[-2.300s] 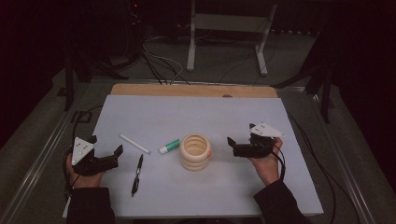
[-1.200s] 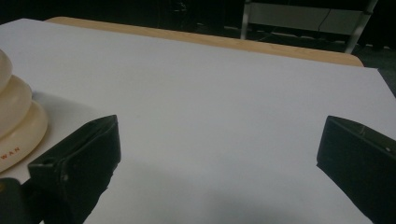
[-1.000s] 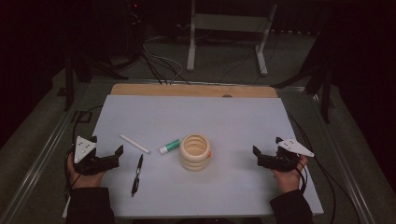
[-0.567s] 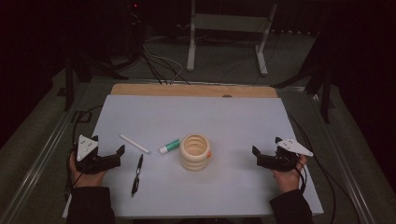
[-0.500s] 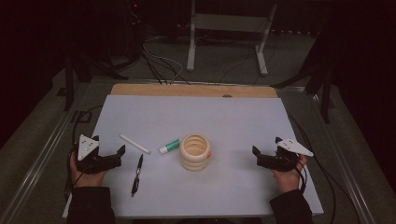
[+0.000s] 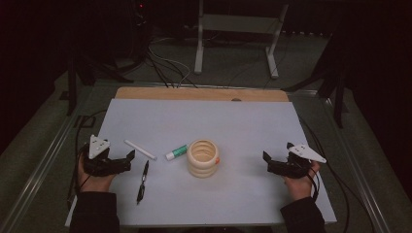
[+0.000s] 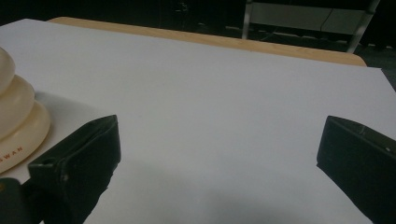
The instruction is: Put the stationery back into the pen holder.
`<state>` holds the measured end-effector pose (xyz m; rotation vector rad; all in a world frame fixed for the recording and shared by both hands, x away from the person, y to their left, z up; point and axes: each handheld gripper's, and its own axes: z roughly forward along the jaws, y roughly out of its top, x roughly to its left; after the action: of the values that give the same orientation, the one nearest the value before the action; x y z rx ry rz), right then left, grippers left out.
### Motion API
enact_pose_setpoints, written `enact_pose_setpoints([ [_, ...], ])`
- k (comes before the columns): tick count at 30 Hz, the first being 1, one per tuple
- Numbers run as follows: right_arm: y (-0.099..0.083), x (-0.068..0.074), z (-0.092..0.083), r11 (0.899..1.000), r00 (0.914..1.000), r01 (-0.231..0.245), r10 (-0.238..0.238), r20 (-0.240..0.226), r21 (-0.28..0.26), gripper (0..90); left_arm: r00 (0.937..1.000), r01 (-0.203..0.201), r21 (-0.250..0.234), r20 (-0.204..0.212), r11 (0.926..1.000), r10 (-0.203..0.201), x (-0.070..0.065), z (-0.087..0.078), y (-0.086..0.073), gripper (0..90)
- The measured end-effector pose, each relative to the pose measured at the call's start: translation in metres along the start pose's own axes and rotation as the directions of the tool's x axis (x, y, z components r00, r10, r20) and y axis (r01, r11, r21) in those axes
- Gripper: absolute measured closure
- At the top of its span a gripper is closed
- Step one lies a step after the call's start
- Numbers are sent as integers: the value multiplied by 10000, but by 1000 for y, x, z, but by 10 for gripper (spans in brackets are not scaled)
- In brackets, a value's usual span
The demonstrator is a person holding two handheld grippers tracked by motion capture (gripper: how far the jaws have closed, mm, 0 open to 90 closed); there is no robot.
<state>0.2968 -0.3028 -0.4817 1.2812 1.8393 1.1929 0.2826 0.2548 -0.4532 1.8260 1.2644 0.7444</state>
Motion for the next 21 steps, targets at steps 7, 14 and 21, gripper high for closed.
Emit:
enact_pose_setpoints([
  [7,0,-1,0,10000,10000,-28,28,16,42,0,9999,-43,1356,-120,9907,60,-4,12,5,1],
  [14,0,-2,0,10000,10000,-84,84,3,1,0,9999,-145,2423,-27,9701,156,-9,24,9,1],
  [21,0,-2,0,9999,9999,-121,121,-4,8,0,9999,-147,2912,43,9566,141,-13,32,11,1],
])
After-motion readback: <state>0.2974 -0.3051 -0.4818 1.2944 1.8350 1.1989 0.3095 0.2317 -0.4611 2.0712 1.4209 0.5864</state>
